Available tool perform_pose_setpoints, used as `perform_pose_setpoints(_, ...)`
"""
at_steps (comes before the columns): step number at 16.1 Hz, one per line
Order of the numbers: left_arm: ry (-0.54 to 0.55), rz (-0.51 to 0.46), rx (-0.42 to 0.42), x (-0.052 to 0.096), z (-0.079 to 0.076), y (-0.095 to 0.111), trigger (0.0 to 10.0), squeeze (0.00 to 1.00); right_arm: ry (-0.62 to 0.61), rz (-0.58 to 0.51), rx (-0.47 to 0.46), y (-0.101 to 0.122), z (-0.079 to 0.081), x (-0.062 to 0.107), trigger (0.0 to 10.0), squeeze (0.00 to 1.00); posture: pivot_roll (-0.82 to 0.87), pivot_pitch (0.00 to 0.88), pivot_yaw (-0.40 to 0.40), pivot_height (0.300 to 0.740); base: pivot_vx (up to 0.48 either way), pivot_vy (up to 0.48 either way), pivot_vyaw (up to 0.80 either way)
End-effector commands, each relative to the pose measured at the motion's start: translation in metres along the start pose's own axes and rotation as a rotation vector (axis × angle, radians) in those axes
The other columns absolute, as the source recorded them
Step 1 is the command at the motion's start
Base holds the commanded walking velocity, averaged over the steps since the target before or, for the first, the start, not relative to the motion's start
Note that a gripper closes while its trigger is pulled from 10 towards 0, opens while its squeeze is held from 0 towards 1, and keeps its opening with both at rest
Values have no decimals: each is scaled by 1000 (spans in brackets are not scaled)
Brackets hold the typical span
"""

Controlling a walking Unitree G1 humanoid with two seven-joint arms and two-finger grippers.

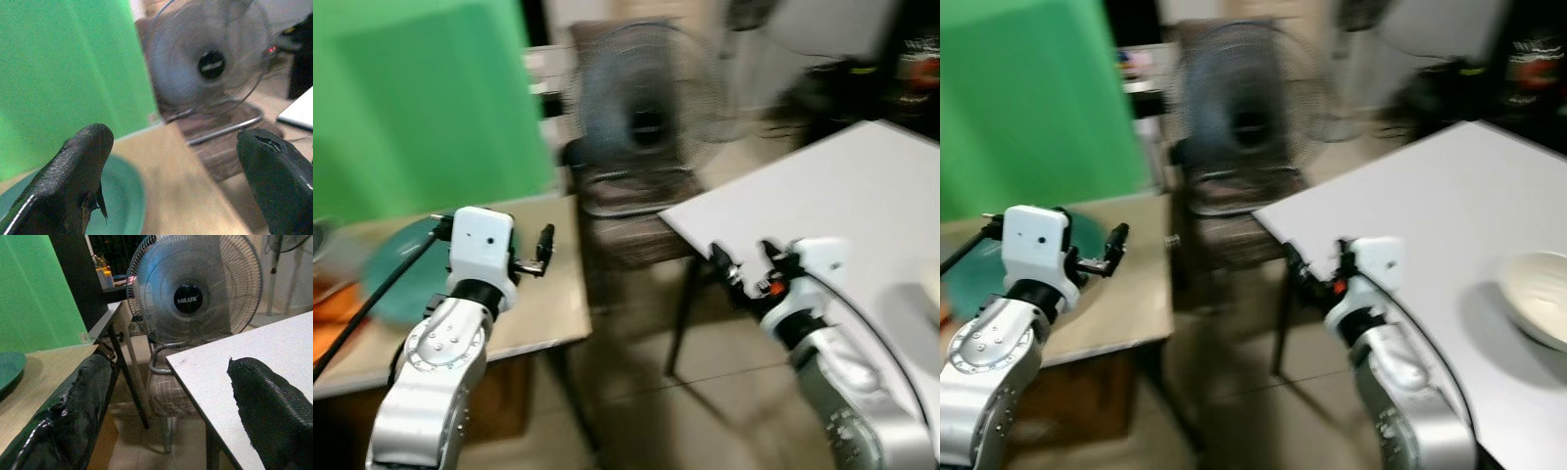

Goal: Setting the table

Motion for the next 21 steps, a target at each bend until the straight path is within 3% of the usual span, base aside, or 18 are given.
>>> perform_pose_setpoints(1, 46, 1, -15, 1, 7, 1, 10000, 1000, -3, -11, 2, 2, 0, -1, 10000, 1000, -81, 13, 56, 740, 0, 0, 800)
perform_pose_setpoints(2, 125, -22, -76, 0, 16, 4, 10000, 1000, -7, -8, 45, 1, -2, -1, 10000, 1000, -83, 15, 54, 740, 0, 0, 800)
perform_pose_setpoints(3, 134, -22, -81, 0, 18, 4, 10000, 1000, -8, -8, 52, 1, -2, -1, 10000, 1000, -83, 15, 54, 740, 0, 0, 800)
perform_pose_setpoints(5, 102, -26, -74, 0, 17, 5, 10000, 914, -9, 4, 50, 0, -3, -2, 10000, 1000, -82, 19, 50, 740, 0, 0, 800)
perform_pose_setpoints(6, 84, -24, -54, 1, 15, 4, 10000, 867, -7, 16, 3, -2, -3, -2, 10000, 1000, -82, 21, 48, 740, 0, 0, 800)
perform_pose_setpoints(12, 2, -62, -12, 2, 5, 10, 10000, 878, -24, 59, 26, -10, -2, -3, 10000, 1000, -80, 29, 42, 740, 99, 0, 393)
perform_pose_setpoints(13, 3, -58, -10, 2, 6, 10, 10000, 882, -14, 38, 69, -8, -1, -4, 10000, 906, -78, 29, 41, 740, 296, 0, 0)
perform_pose_setpoints(14, 1, -56, -9, 2, 7, 10, 10000, 886, 4, 32, 67, -7, 1, -5, 10000, 494, -77, 30, 41, 740, 296, 0, 0)
perform_pose_setpoints(15, -5, -53, -7, 2, 7, 9, 10000, 882, 39, 52, 22, -8, 4, -5, 10000, 322, -74, 28, 39, 740, 296, 0, 0)
perform_pose_setpoints(17, -10, -53, -8, 2, 7, 9, 10000, 886, 42, 63, -5, -9, 5, -5, 10000, 380, -71, 28, 37, 740, 296, 0, 400)
perform_pose_setpoints(21, -16, -49, -14, 3, 7, 9, 10000, 882, 65, 56, 16, -10, 8, -6, 10000, 322, -66, 30, 35, 740, 299, 0, 800)
Point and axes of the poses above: a point about 5 cm out from each wrist's last joint towards the gripper, its own x axis pointing back from the gripper into the wrist, its own y axis along the axis of the wrist's last joint, z = x × y, the point moved 3 cm from there along -x, pointing out of the wrist towards the gripper, and after that the axes turned 2 degrees about -x, right-handed, at the moved point
